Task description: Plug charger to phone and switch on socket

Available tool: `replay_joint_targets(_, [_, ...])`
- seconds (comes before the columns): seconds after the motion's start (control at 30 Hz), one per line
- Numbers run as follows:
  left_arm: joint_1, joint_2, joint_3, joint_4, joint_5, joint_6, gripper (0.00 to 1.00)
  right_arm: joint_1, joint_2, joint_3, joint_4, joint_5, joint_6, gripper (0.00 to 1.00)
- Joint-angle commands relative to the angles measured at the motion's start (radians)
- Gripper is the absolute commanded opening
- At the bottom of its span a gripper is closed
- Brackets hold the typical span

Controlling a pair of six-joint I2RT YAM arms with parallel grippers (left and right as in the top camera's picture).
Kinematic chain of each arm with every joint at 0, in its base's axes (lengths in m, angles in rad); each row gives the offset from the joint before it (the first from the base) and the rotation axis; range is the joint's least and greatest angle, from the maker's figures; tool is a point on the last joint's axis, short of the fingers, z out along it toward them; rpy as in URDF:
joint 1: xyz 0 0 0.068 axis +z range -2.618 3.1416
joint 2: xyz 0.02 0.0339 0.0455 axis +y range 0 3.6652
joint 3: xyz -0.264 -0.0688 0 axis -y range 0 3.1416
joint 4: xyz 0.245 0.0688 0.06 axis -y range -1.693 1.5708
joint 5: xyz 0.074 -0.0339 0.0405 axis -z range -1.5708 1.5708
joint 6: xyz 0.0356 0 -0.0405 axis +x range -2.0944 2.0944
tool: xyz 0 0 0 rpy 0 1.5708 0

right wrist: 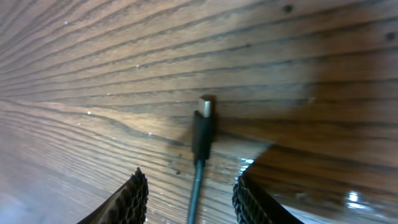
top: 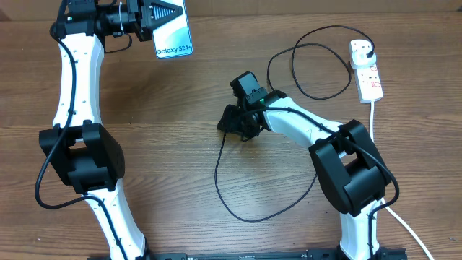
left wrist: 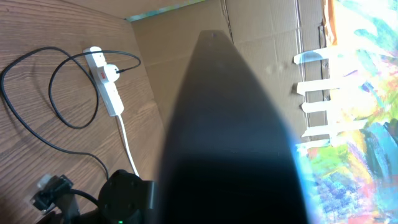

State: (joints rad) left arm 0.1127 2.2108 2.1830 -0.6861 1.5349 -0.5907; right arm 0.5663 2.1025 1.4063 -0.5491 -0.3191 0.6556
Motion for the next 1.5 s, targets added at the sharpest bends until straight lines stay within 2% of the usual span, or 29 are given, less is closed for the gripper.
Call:
replay_joint_targets(0.0, [0.0, -0.02, 0.005, 0.002, 0.045, 0.031, 0.04, 0.018, 0.055, -0.005, 0.014, -0.069, 0.051, 0.44])
replay_joint_targets(0.2, [0.0, -0.02, 0.005, 0.002, 0.045, 0.031, 0.04, 0.016, 0.129, -0.005, 0.06, -0.158, 0.086, 0.43])
replay_joint_targets(0.47, [0.0, -0.02, 0.005, 0.002, 0.045, 0.031, 0.04, -0.002, 0.198, -0.005, 0.073, -0.104, 0.103, 0.38])
replay_joint_targets(0.8, [0.0, -0.02, 0.005, 0.002, 0.045, 0.038, 0.04, 0.018, 0.202, -0.002, 0.063, 0.073, 0.096, 0.34])
replay_joint_targets(0.97, [0.0, -0.02, 0.005, 0.002, 0.045, 0.038, 0.04, 0.047, 0.202, 0.082, -0.061, 0.236, 0.05, 0.33])
replay_joint_targets(1.1, [0.0, -0.02, 0.005, 0.002, 0.045, 0.038, 0.04, 0.065, 0.202, 0.108, -0.085, 0.316, 0.024, 0.35])
replay_joint_targets(1.3, [0.0, -0.02, 0.005, 0.002, 0.045, 0.038, 0.04, 0.068, 0.225, 0.108, -0.084, 0.318, -0.017, 0.38])
replay_joint_targets(1.47, [0.0, -0.02, 0.005, 0.002, 0.045, 0.038, 0.04, 0.068, 0.248, 0.108, -0.054, 0.217, -0.089, 0.37])
